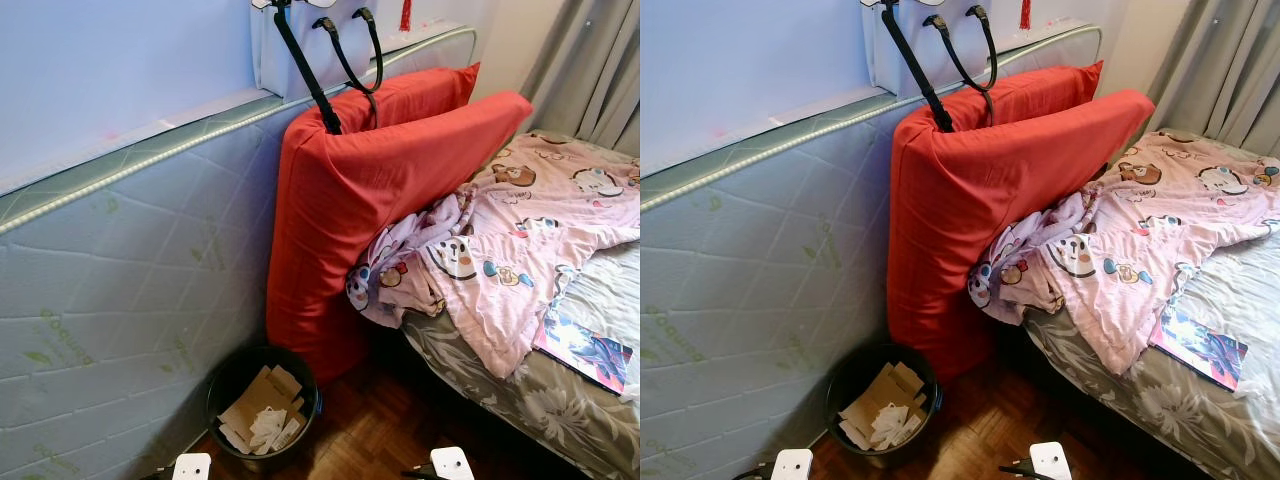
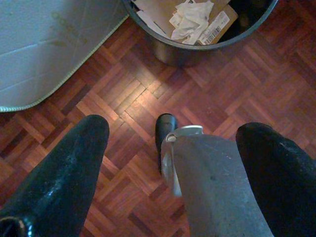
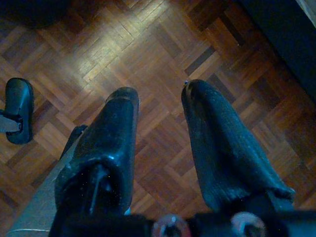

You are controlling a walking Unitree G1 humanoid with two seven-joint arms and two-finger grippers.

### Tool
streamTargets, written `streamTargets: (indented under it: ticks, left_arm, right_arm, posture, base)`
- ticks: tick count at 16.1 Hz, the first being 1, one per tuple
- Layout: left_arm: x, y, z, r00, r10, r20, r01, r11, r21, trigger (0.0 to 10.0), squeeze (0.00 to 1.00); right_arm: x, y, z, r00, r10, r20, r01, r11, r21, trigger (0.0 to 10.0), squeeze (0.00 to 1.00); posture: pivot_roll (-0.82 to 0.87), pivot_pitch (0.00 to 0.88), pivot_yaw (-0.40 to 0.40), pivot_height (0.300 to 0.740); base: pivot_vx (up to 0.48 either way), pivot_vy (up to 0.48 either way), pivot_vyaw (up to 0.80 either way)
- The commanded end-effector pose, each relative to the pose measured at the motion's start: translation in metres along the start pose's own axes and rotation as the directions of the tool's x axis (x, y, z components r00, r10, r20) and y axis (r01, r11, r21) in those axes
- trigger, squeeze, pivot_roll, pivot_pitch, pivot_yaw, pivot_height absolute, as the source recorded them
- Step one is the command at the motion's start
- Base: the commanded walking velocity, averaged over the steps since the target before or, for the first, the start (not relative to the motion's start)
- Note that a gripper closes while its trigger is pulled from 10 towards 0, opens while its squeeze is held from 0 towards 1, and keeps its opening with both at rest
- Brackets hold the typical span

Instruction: Clean up the room

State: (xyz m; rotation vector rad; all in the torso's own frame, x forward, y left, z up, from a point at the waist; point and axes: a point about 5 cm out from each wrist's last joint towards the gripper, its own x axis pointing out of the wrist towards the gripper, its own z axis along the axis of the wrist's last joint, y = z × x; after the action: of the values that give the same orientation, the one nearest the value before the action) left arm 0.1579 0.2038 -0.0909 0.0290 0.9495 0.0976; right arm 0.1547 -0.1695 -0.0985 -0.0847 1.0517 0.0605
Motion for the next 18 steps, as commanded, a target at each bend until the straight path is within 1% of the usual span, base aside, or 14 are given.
streamTargets:
  ticks: [1, 18]
  left_arm:
    - [0.0102, -0.014, 0.0379, 0.999, -0.042, -0.003, 0.042, 0.999, 0.034, 10.0, 0.0]
    - [0.0102, -0.0137, 0.0381, 0.999, -0.043, -0.003, 0.043, 0.999, 0.029, 10.0, 0.0]
  right_arm:
    - [-0.0032, -0.0448, 0.0282, 0.988, -0.07, 0.139, 0.028, 0.959, 0.282, 10.0, 0.0]
    - [-0.003, -0.0443, 0.0283, 0.988, -0.067, 0.138, 0.026, 0.959, 0.282, 10.0, 0.0]
  posture:
    - [-0.07, 0.0, -0.019, 0.74]
    - [-0.07, 0.0, -0.018, 0.74]
  base:
    - [0.0, 0.0, 0.0]
    - [0.0, 0.0, 0.0]
